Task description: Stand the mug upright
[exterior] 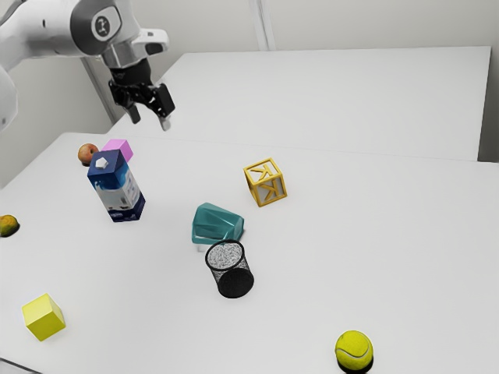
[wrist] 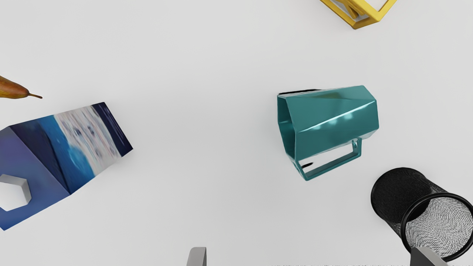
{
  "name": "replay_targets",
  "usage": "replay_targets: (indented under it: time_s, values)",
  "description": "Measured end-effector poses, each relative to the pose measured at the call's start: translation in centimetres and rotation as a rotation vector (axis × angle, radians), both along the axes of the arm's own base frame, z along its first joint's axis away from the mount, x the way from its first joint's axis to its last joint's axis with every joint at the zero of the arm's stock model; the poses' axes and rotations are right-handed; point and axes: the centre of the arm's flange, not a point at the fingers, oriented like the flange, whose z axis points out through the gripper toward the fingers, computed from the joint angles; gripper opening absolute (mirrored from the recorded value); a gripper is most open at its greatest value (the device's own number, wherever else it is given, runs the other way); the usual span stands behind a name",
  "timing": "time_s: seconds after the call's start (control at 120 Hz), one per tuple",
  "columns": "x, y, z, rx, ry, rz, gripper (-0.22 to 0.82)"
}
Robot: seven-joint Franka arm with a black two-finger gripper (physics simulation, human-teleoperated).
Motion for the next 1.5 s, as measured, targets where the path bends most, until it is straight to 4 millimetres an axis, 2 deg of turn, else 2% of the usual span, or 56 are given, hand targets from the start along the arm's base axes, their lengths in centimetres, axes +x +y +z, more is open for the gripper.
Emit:
replay_targets:
  time_s: [0.142,0.317,0.45,0.642,0.825,1.108,1.358,1.5]
  values:
    - [-0.5,0.3,0.2,-0.011,-0.015,-0.013,0.6]
    - [-2.6,1.1,-4.8,-0.18,0.092,0.032,0.6]
    - [-3.7,0.3,-7.0,-0.322,0.137,0.055,0.6]
    - [-1.8,0.0,-11.8,-0.475,0.2,0.11,0.6]
    - [1.7,3.5,-16.5,-0.546,0.213,0.203,0.6]
    - [2.8,7.4,-24.1,-0.671,0.247,0.268,0.6]
    - [2.7,7.7,-27.5,-0.728,0.261,0.237,0.6]
    - [2.7,7.0,-28.3,-0.757,0.26,0.209,0.6]
